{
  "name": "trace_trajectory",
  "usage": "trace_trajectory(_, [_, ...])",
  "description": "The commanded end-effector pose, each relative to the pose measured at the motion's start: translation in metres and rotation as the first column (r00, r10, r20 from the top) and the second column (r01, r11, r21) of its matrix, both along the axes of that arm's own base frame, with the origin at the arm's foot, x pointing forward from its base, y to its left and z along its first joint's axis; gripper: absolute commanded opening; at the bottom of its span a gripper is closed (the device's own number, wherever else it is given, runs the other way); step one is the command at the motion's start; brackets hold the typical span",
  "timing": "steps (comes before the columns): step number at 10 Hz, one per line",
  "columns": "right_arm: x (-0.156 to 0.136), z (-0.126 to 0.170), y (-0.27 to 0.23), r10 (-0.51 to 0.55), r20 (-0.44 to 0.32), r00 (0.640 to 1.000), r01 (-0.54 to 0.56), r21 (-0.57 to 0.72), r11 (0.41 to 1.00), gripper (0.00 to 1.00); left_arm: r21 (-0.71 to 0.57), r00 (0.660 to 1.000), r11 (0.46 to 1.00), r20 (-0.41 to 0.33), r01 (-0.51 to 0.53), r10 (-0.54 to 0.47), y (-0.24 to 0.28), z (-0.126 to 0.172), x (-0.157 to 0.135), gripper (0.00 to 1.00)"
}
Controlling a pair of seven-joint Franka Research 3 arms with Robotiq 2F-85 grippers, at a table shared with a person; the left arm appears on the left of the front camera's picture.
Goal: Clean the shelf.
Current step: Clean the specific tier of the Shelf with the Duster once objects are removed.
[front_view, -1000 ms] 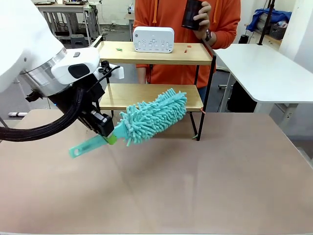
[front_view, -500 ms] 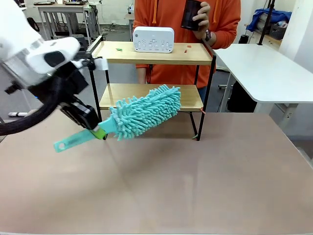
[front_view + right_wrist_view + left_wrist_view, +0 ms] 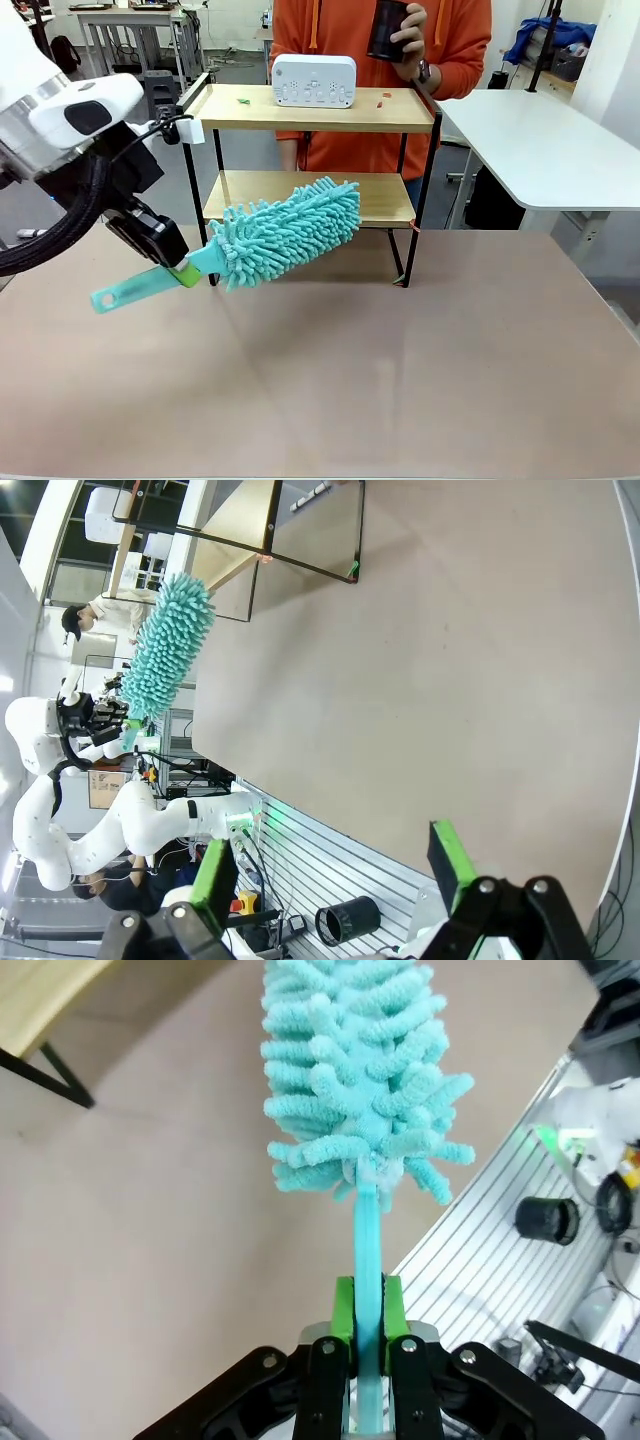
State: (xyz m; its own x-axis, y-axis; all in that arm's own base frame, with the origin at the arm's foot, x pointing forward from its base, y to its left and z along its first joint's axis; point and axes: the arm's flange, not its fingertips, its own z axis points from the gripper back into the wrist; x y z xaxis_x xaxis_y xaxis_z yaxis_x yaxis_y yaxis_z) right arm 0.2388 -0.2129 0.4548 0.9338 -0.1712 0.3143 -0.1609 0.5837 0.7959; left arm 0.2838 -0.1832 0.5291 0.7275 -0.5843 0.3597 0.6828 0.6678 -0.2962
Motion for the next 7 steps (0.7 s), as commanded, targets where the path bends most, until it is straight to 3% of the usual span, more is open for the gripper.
trace_trajectory(1, [0.002, 0.002, 0.001, 0.005, 0.035, 0.999, -0.005, 0.017, 1.0, 1.0, -0.045, 1.0, 0.999, 0.003, -0.006, 0.006, 0.017, 0.0, 0.0, 0.12])
trace_trajectory(7, [0.002, 0.002, 0.001, 0.005, 0.035, 0.999, -0.005, 0.017, 1.0, 1.0, -0.043, 0.991, 0.99, 0.005, -0.132, 0.132, 0.108, -0.005, -0.008, 0.12])
